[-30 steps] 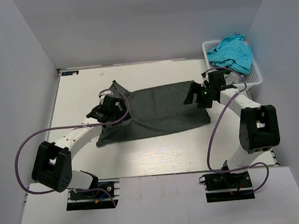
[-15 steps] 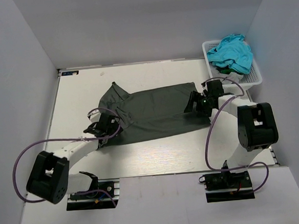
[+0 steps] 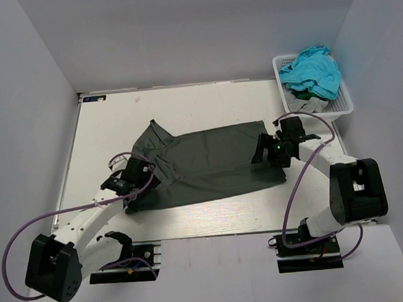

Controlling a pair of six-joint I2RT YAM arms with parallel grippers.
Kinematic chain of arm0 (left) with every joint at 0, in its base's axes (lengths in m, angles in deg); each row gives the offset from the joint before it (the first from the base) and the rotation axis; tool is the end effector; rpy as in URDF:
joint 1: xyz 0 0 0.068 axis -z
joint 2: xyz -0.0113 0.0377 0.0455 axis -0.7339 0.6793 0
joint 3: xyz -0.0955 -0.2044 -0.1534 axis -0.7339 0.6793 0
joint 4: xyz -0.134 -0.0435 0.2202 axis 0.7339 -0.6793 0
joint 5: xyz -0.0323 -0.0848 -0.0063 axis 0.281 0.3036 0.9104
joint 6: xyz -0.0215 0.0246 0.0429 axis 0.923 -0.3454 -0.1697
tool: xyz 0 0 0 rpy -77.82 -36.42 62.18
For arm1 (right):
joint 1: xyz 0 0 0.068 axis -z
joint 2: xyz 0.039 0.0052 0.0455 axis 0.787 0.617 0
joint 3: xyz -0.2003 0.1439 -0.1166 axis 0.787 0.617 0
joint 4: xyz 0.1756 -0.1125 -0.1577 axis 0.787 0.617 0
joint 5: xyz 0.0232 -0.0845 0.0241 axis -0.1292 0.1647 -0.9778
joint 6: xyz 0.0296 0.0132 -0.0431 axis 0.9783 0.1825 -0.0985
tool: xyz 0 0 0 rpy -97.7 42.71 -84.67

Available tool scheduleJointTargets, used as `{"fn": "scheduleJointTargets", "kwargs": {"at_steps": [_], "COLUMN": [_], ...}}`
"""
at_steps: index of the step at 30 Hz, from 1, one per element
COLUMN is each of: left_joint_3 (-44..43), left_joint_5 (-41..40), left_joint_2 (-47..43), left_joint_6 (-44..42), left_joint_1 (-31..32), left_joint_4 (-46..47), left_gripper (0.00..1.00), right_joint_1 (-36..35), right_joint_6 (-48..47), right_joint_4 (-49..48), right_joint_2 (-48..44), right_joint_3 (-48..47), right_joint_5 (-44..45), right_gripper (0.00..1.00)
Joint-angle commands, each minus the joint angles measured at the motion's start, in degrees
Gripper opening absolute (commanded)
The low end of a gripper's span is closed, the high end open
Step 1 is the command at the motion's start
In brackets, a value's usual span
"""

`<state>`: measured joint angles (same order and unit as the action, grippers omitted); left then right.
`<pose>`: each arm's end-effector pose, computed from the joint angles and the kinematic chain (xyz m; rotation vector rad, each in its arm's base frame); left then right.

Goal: Fold and stack the t-shirts
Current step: Fold the flattened tshirt in 1/3 of the way, then grap the side of the flattened tshirt furthest away from the robot with both arms

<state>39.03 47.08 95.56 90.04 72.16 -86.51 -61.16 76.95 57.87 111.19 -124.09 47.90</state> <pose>0.1644 -0.0638 0.1771 -0.8661 2.4640 -0.0627 0.2779 0.0540 0.1756 0.1314 2.5978 0.4993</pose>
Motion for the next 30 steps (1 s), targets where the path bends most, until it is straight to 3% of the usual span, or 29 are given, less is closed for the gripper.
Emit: {"fn": "scheduleJointTargets", "kwargs": {"at_steps": [1,4,7,12,13,20,23,25,30], "left_joint_3": [-9.3,-17.8,-28.3,-54.7,-61.3,-84.1,-89.5,-88.4,-85.6], "left_joint_5": [-2.5,-4.8,-7.6,-13.0,-13.0,-7.2,-5.7,-2.8,1.4], "left_joint_2": [-2.0,3.7,15.3,38.3,45.1,66.7,70.8,72.0,73.2], "left_joint_6": [-5.7,-12.5,-16.2,-19.9,-20.7,-24.5,-25.2,-28.3,-29.1], "left_joint_1": [0.5,-0.1,-0.6,-1.8,-2.6,-7.1,-8.5,-9.0,-9.6], "left_joint_4": [-3.5,1.0,1.9,-7.8,-9.6,-12.1,-12.7,-8.6,-3.5], "left_gripper": [1.00,1.00,1.00,1.00,1.00,1.00,1.00,0.98,0.72], "right_joint_1": [-1.0,-1.7,-1.7,-1.4,-1.5,-1.3,-1.2,-1.0,-1.0], "right_joint_6": [-3.7,-5.0,-5.5,-5.9,-6.0,-6.5,-6.7,-6.7,-5.8], "right_joint_4": [2.8,3.2,5.3,9.0,9.7,14.4,15.3,15.3,15.0], "right_joint_2": [-3.9,-3.9,-1.5,8.4,11.7,23.0,25.6,27.8,31.8], "right_joint_3": [-5.4,-12.6,-19.5,-30.2,-32.8,-47.7,-51.5,-53.4,-55.7], "right_joint_5": [0.0,1.6,5.5,11.9,13.1,15.7,16.0,16.3,16.9], "right_gripper": [0.90,0.90,0.90,0.90,0.90,0.90,0.90,0.90,0.90]}}
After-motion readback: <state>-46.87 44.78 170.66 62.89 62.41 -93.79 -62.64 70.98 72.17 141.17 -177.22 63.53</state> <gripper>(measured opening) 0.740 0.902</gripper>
